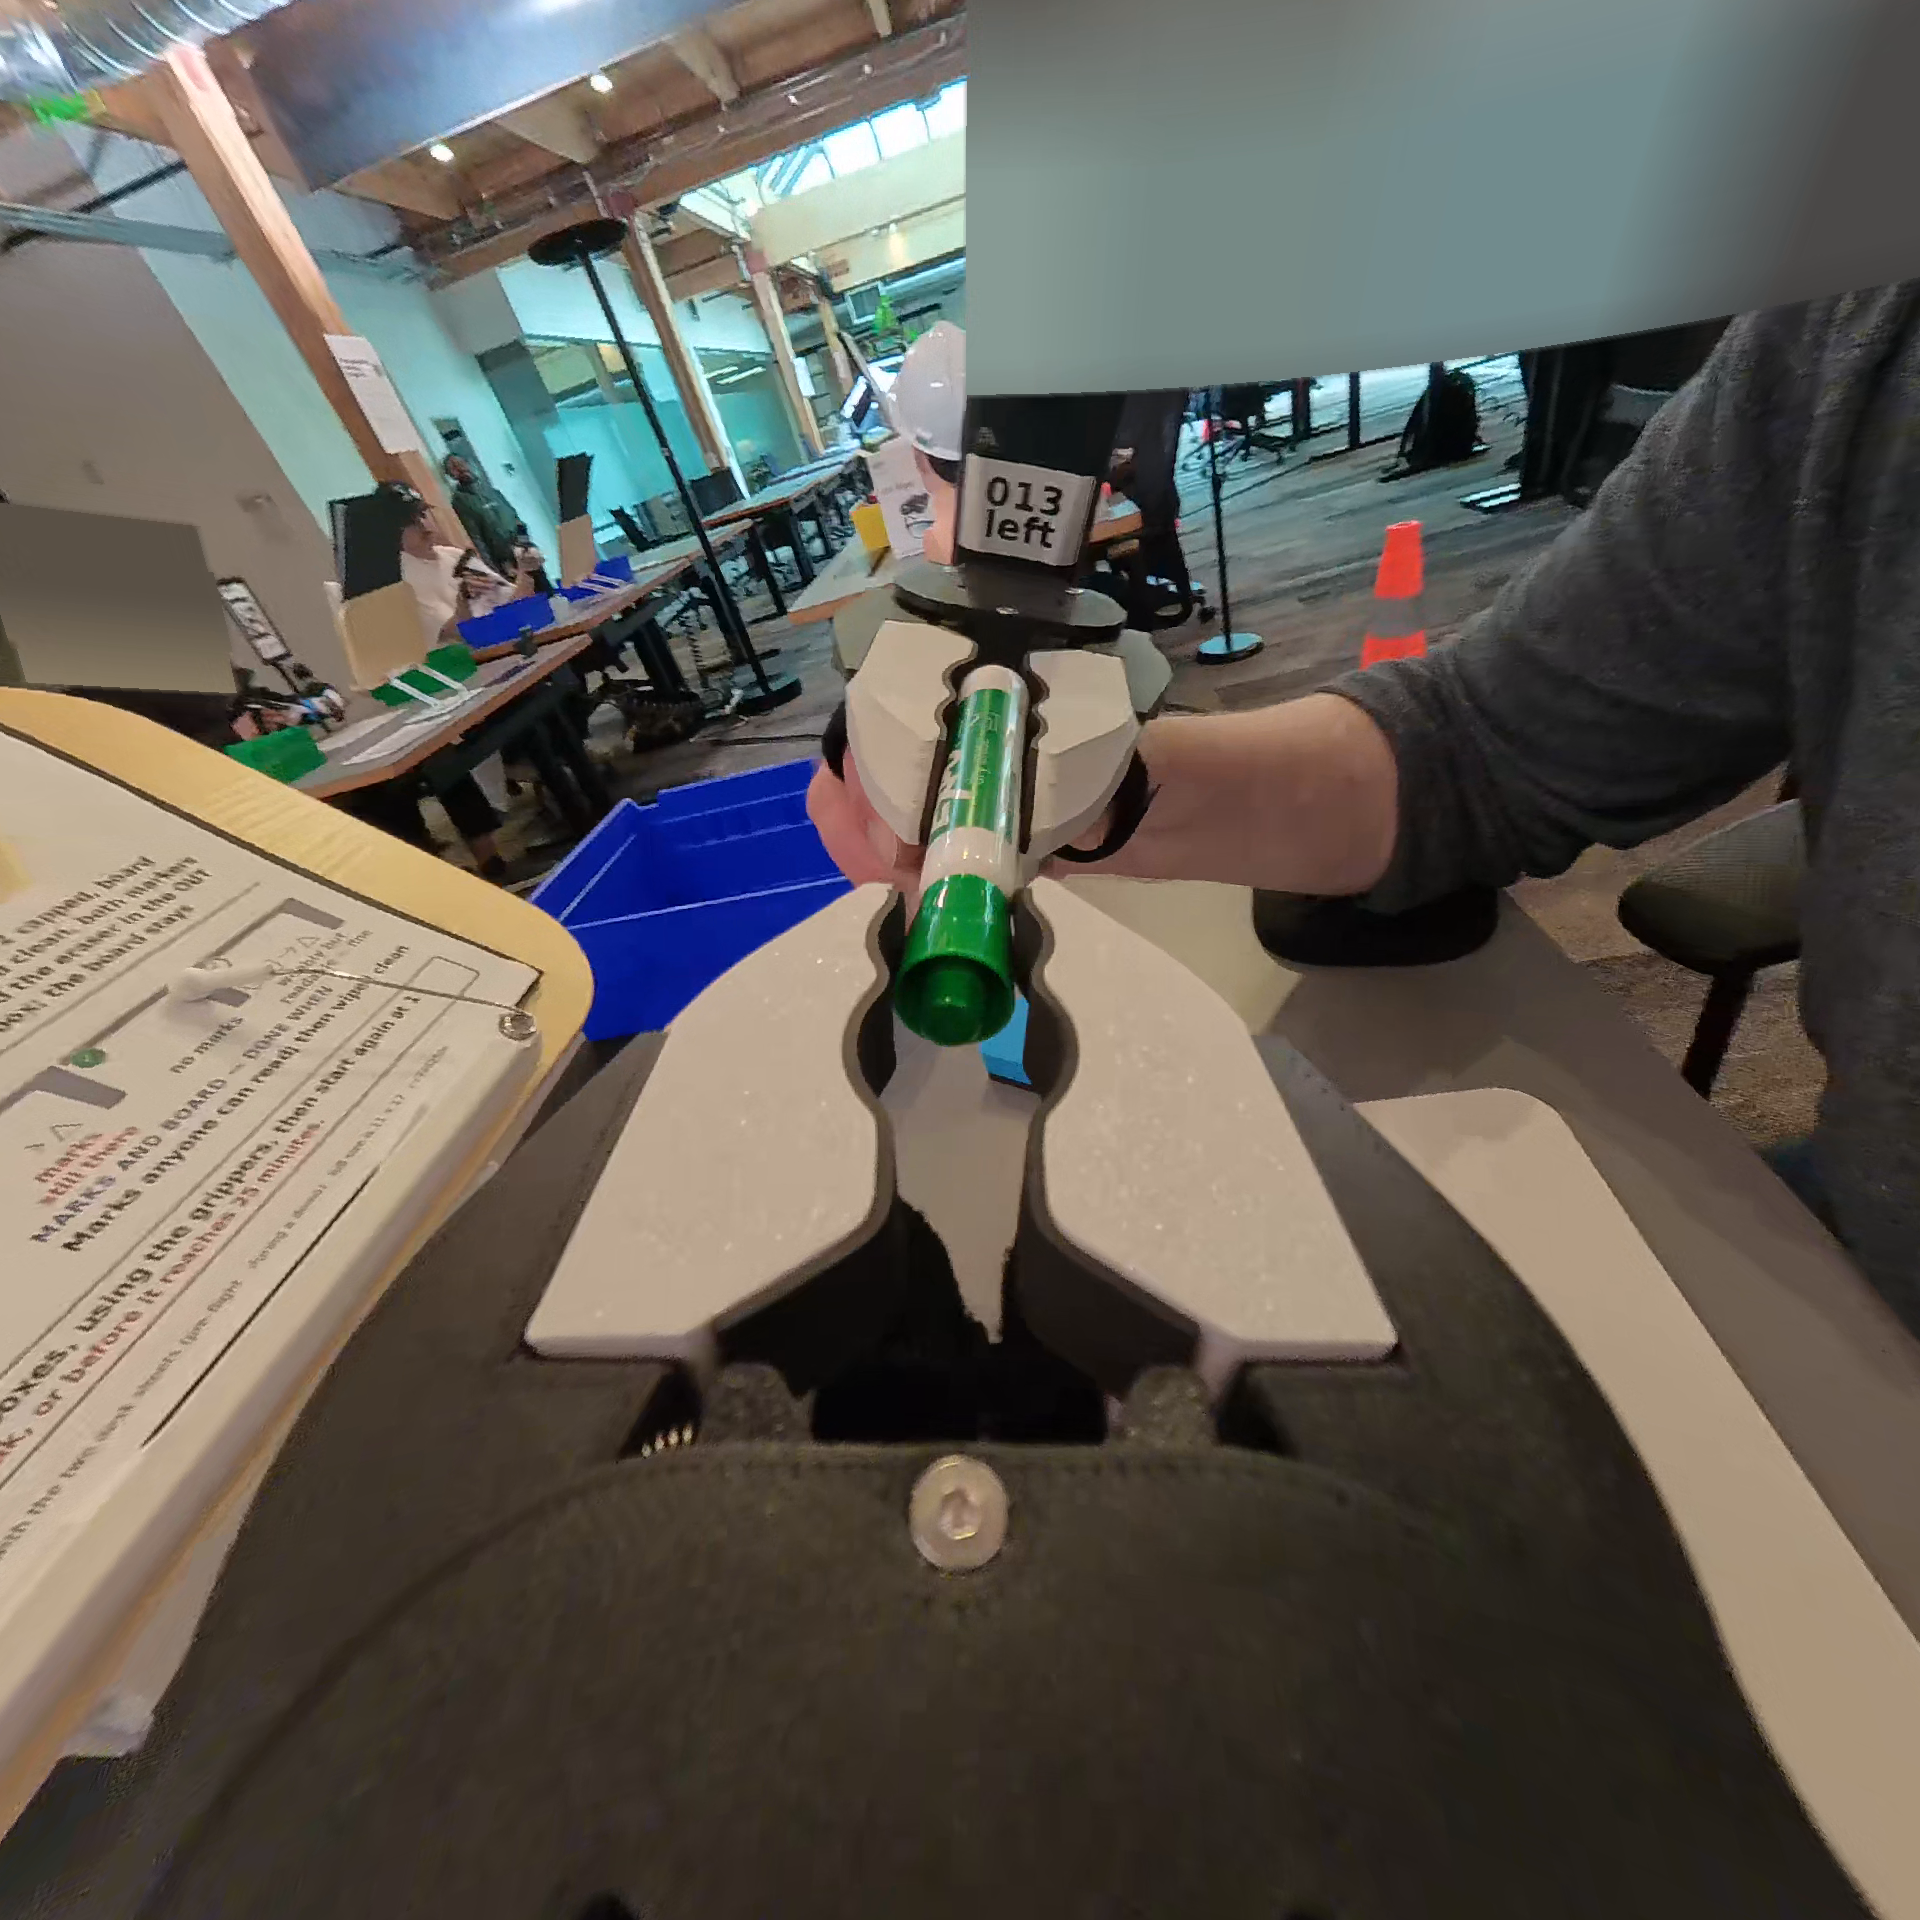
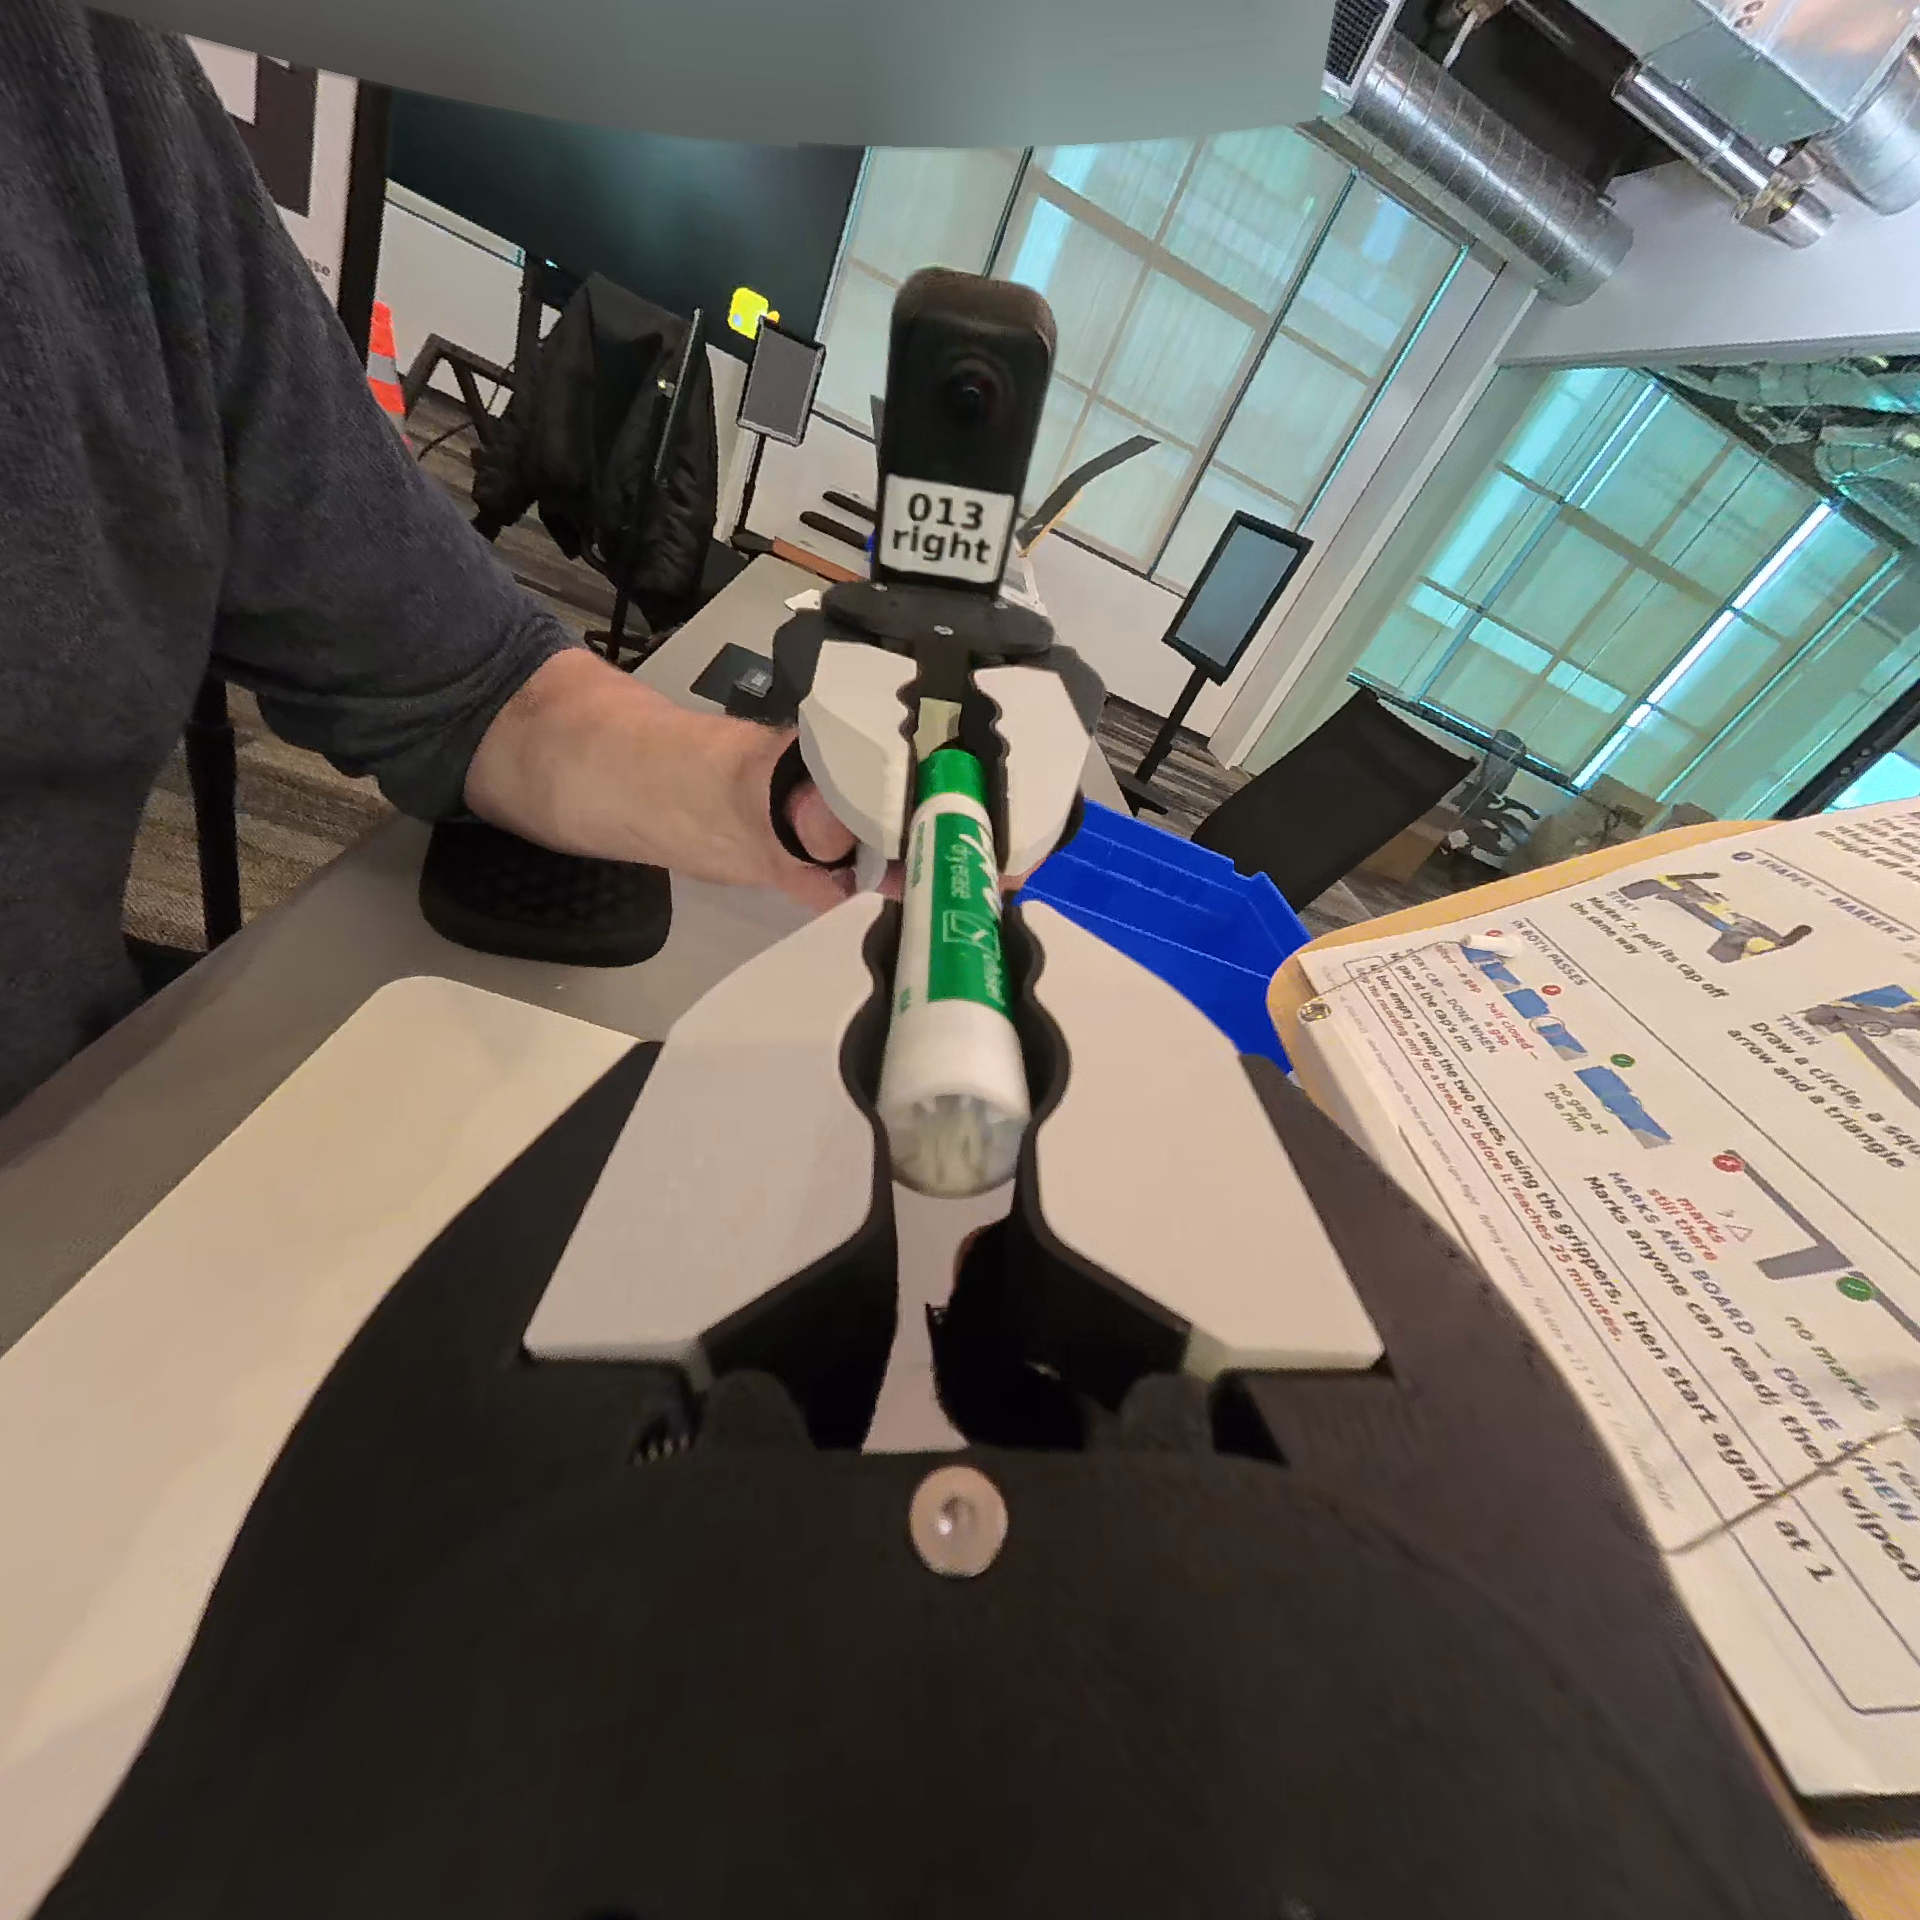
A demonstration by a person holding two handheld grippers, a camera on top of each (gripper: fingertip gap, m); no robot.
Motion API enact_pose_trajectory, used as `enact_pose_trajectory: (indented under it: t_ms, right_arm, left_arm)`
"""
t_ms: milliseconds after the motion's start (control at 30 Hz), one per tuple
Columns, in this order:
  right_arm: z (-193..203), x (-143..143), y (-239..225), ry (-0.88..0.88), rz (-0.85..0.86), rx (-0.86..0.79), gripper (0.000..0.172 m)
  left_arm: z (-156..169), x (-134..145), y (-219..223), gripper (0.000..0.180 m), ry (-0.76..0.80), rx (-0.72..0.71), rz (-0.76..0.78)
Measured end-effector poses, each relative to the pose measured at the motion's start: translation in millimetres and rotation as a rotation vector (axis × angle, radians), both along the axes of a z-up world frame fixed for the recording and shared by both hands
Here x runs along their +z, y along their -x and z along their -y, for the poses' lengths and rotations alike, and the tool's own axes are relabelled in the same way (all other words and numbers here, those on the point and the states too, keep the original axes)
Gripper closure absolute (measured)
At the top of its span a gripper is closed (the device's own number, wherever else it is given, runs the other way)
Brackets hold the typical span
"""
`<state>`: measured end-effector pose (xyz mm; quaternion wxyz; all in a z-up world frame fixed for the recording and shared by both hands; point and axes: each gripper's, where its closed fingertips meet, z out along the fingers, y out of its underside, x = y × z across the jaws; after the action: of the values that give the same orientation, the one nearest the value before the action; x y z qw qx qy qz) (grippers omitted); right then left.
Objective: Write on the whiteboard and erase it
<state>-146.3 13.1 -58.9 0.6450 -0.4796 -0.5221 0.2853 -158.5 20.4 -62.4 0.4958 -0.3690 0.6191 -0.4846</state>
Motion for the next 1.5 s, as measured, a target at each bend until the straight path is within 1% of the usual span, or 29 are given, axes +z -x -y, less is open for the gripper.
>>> enact_pose_trajectory:
  t_ms: [33,100,200,300,333,433,533,600,667,733,800,867,900,967,1167,1267,1467,1500]
  right_arm:
    - [-0.9,1.6,-1.2,-0.007,0.005,-0.011,0.151]
    - [-1.7,3.3,-3.4,-0.022,0.033,-0.038,0.151]
    - [-6.2,15.4,-19.2,-0.046,0.025,-0.094,0.151]
    - [-19.5,30.6,-51.3,-0.069,0.030,-0.219,0.151]
    - [-26.5,36.2,-67.4,-0.077,0.027,-0.283,0.151]
    - [-48.8,45.3,-126.6,-0.075,0.037,-0.489,0.151]
    - [-72.7,36.3,-194.6,-0.035,0.095,-0.728,0.151]
    - [-86.2,21.3,-238.7,0.024,0.136,-0.870,0.151]
    - [-96.4,2.5,-277.9,0.106,0.144,-0.976,0.151]
    - [-105.1,-23.7,-311.5,0.201,0.179,-1.067,0.151]
    - [-111.6,-55.8,-341.2,0.299,0.253,-1.160,0.151]
    - [-114.7,-89.6,-364.3,0.406,0.330,-1.225,0.151]
    - [-116.6,-101.0,-374.6,0.434,0.346,-1.263,0.150]
    - [-118.4,-122.1,-386.9,0.500,0.379,-1.298,0.150]
    - [-114.9,-173.1,-424.7,0.647,0.509,-1.442,0.150]
    - [-112.4,-188.3,-428.7,0.723,0.525,-1.454,0.151]
    - [-109.6,-195.7,-432.3,0.761,0.568,-1.473,0.150]
    - [-108.8,-197.5,-434.6,0.766,0.580,-1.482,0.147]
  left_arm:
    - [-1.1,1.3,-0.5,0.160,-0.004,0.009,0.006]
    - [-5.7,4.8,2.4,0.159,0.015,0.008,0.031]
    - [-17.4,12.4,10.2,0.159,0.040,0.030,0.063]
    - [-27.3,18.2,18.2,0.169,0.018,0.063,0.069]
    - [-29.9,19.7,21.0,0.179,0.023,0.064,0.070]
    - [-39.8,17.6,24.9,0.180,0.014,0.095,0.055]
    - [-53.1,9.2,25.8,0.180,-0.015,0.151,0.005]
    - [-64.3,-1.0,26.7,0.180,-0.032,0.183,-0.042]
    - [-77.1,-10.5,28.4,0.180,-0.036,0.219,-0.068]
    - [-85.8,-18.3,29.4,0.180,-0.010,0.229,-0.088]
    - [-90.9,-25.7,29.2,0.180,-0.003,0.237,-0.108]
    - [-94.5,-33.4,28.4,0.180,-0.011,0.245,-0.135]
    - [-95.9,-36.1,28.1,0.180,-0.014,0.247,-0.144]
    - [-97.9,-41.5,27.7,0.180,-0.005,0.243,-0.162]
    - [-104.6,-55.7,27.7,0.180,0.003,0.247,-0.209]
    - [-105.4,-60.0,26.9,0.180,0.008,0.244,-0.225]
    - [-105.3,-63.0,27.0,0.180,0.007,0.237,-0.240]
    - [-105.5,-64.1,26.9,0.180,0.008,0.237,-0.245]
